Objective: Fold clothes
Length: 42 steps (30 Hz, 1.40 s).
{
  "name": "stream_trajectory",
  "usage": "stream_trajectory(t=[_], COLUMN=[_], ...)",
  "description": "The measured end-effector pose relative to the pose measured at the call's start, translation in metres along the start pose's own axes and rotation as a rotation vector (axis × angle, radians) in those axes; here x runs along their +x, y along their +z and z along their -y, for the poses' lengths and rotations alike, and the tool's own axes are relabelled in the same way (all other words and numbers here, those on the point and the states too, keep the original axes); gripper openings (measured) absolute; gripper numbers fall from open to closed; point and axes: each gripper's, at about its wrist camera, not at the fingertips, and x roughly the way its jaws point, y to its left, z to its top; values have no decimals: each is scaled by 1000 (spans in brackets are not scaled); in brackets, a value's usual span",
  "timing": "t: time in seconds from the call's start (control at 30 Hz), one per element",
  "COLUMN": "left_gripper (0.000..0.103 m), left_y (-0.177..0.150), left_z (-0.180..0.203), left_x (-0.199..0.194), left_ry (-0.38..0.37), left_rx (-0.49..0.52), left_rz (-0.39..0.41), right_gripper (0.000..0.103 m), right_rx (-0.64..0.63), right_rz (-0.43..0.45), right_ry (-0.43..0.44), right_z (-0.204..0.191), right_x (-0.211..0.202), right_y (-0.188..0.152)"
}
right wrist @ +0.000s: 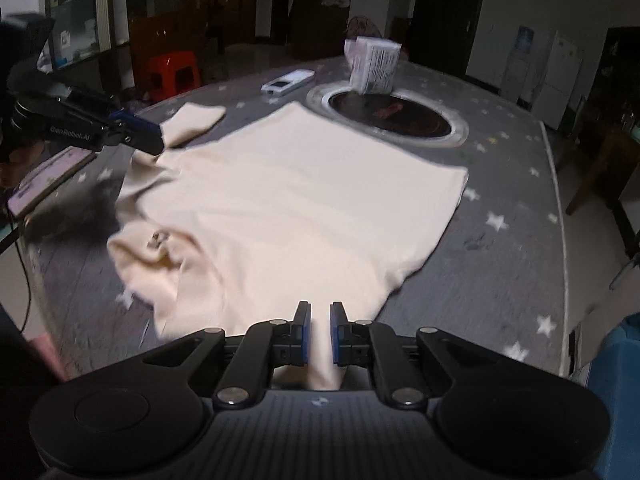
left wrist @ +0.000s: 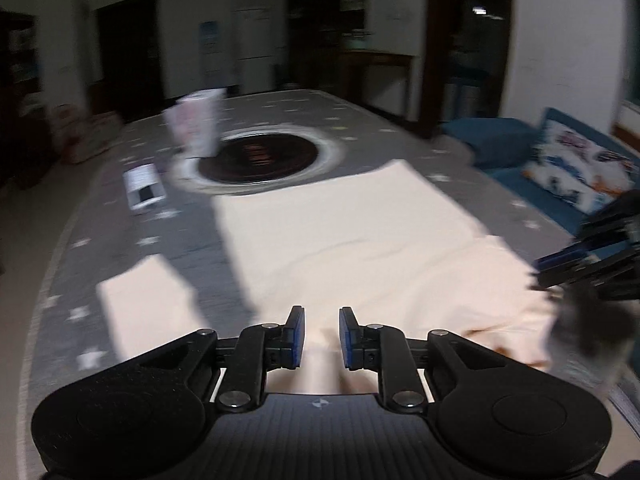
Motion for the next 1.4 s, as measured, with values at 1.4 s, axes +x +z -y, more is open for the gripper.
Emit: stream_trajectory(t=[1.4], left_gripper=[12], left_y=[-9], left_z=[-96], left_x=[42], left_ry=[321], left_rx=[-394], left_rz=[-37], right_gripper=[12], right_rx=[-139], right_rz=[28], right_ry=[205], right_z=[-57], right_x=[43], right_y=[73])
